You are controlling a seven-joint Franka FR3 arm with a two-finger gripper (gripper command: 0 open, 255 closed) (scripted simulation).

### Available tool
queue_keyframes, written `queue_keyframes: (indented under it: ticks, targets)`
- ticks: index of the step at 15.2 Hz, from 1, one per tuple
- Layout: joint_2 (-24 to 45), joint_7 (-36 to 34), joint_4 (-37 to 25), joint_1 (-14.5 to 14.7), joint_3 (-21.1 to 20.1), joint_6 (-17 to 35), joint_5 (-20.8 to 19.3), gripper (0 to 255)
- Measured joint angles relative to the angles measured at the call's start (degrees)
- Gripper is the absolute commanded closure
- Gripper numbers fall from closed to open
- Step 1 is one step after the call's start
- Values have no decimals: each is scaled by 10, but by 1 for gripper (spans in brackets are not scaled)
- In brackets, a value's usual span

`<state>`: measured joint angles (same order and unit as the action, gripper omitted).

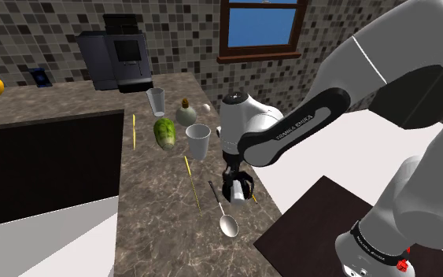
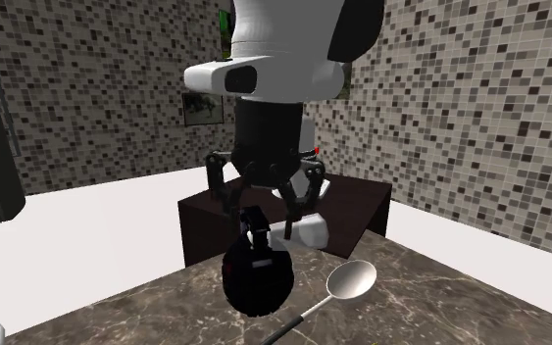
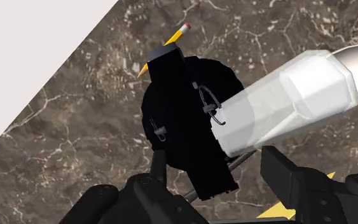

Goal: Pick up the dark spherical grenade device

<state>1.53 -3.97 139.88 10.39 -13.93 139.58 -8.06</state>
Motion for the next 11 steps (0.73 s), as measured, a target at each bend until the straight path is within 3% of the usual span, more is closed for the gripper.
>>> queue_keyframes:
  ticks: [8, 11]
  targets:
    - [-1, -3, 7, -2, 3, 38, -7, 255]
    - [-5, 2, -3, -1, 1, -2, 1, 255]
